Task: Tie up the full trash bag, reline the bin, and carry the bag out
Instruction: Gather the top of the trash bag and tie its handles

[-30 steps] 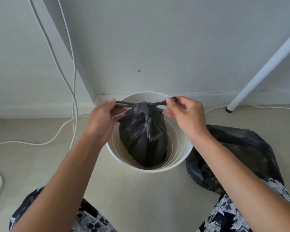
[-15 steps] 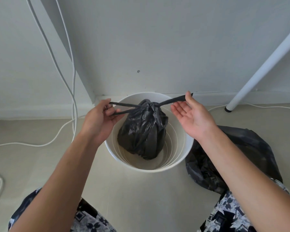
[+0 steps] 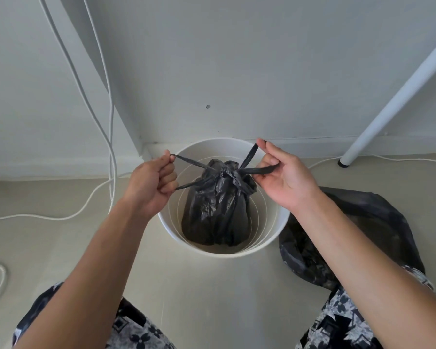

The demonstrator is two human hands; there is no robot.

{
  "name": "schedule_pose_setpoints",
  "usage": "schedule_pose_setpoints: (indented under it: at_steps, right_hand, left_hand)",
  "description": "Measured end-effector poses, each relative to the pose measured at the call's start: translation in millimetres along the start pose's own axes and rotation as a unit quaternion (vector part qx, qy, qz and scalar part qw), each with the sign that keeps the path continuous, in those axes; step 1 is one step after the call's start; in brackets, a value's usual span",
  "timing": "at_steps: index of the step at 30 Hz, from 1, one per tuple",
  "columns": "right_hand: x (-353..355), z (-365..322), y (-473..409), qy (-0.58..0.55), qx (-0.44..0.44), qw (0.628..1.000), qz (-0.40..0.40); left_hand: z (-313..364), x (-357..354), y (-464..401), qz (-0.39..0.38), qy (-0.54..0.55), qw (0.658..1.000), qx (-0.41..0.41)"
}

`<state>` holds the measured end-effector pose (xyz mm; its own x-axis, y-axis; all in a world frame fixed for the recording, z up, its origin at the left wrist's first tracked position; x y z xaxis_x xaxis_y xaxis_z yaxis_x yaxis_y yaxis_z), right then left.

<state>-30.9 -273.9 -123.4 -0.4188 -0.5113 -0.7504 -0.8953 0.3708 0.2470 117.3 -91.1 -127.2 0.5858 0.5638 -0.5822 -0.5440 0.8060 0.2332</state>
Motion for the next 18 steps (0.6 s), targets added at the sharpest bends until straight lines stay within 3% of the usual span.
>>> schedule_pose_setpoints:
  at_steps: [10, 18]
  right_hand:
    - [29.4, -27.9, 5.4, 0.101, -0.002, 0.991, 0.089]
    - [61.7, -41.1, 10.6, 0.118, 0.000, 0.980, 0.160]
  left_hand:
    - [13.4, 34.1, 10.1, 0.088, -0.077, 0.993, -0.002]
    - [26.1, 72.5, 24.5, 0.189, -0.116, 0.975, 0.004]
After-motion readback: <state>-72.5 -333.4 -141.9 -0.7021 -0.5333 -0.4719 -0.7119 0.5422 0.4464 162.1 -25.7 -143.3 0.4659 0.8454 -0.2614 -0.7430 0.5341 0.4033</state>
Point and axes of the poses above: each hand's wrist, its own y-axis away from the middle knuckle, its own x-axis out of the back of the hand, z = x × y, the point moved 10 cm from there along -y, towards the middle knuckle, and after that the axes turned 14 degrees about -z, right-handed, at the moved point
